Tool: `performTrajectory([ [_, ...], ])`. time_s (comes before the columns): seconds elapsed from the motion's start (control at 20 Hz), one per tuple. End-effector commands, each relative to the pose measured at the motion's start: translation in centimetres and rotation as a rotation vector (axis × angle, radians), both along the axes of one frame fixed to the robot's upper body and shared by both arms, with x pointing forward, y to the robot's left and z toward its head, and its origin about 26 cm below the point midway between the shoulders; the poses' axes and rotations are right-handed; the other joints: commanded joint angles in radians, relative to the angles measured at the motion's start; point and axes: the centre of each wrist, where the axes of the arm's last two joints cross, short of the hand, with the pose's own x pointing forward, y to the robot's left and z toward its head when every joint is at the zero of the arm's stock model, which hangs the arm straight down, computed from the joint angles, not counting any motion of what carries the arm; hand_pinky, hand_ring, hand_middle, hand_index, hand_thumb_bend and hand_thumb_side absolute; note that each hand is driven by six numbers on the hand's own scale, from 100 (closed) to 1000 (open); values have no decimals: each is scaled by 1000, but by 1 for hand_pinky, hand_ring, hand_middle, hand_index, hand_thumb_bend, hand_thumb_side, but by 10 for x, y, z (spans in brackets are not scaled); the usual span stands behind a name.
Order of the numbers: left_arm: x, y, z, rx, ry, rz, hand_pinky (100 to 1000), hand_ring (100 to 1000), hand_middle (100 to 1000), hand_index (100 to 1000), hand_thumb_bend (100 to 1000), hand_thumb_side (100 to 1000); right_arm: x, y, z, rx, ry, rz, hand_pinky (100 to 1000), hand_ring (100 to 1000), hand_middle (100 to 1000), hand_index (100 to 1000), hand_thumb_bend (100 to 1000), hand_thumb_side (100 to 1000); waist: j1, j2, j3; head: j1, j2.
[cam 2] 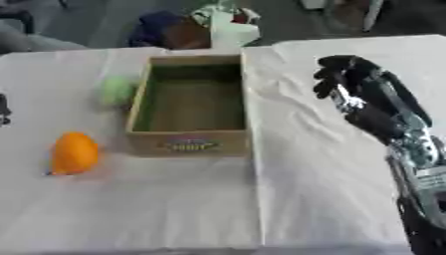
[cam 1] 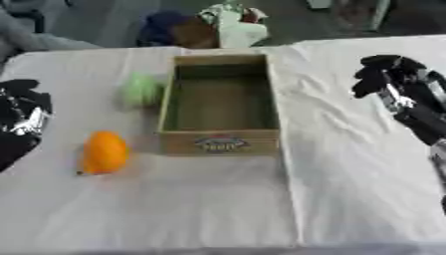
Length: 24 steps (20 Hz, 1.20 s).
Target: Pick up objects on the table and place them in the box.
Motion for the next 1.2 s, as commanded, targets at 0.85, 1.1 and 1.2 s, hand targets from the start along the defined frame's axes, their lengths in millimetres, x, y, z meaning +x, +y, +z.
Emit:
performTrajectory([
  [0.85,15,3,9,429,170,-80,594,606,615,796,273,363,0,-1,8,-17,-24,7,592,608,625,790,100,499,-1,-16,-5,-5,3],
  [1.1,24,2,6,581,230,-104,627,634,643,813,285,346,0,-1,9,-17,-24,10,592,608,625,790,100,500,-1,-17,-7,-1,2],
  [1.2,27,2,4,620,245,-100,633,639,648,817,280,333,0,-1,8,-18,-24,10,592,608,625,790,100,500,-1,-18,-7,0,3],
])
